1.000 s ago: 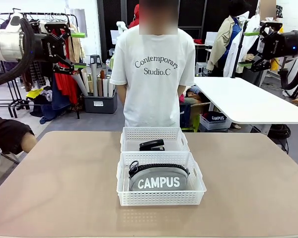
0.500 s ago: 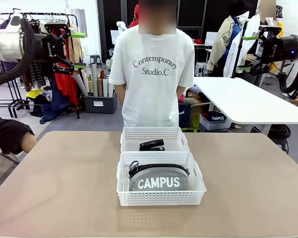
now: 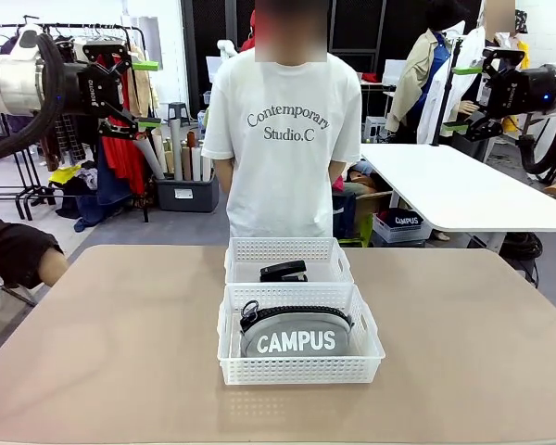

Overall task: Distribute items into two baskets.
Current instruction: Place the picked Stapler into the Organizing basket as instructed by the person.

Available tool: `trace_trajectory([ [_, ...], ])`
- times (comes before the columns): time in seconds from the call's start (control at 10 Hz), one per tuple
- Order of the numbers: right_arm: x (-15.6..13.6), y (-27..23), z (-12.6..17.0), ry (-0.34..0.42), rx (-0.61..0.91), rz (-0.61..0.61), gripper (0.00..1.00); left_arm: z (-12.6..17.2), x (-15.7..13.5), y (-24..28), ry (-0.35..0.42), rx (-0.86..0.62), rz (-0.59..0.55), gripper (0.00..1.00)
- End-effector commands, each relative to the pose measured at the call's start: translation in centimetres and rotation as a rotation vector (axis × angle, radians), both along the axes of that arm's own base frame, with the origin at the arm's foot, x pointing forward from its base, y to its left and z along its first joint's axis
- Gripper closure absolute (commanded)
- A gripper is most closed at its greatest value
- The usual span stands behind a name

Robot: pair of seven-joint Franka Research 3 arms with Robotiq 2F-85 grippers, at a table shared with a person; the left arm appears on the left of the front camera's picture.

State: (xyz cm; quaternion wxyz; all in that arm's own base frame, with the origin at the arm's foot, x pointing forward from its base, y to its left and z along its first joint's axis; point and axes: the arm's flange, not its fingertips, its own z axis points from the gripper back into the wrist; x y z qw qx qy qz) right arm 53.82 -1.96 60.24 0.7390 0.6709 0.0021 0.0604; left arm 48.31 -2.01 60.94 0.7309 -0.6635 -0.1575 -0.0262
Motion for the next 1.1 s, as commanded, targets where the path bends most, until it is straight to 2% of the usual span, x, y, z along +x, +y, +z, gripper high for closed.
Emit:
trace_trajectory([
  [0.0, -0.09, 0.0, 0.3, -0.006, -0.001, 0.0, 0.0, 0.19, -0.08, -0.12, 0.0, -0.002, -0.002, 0.0],
  [1.0, -0.09, 0.0, 0.3, -0.006, -0.001, 0.0, 0.0, 0.19, -0.08, -0.12, 0.0, -0.002, -0.002, 0.0],
])
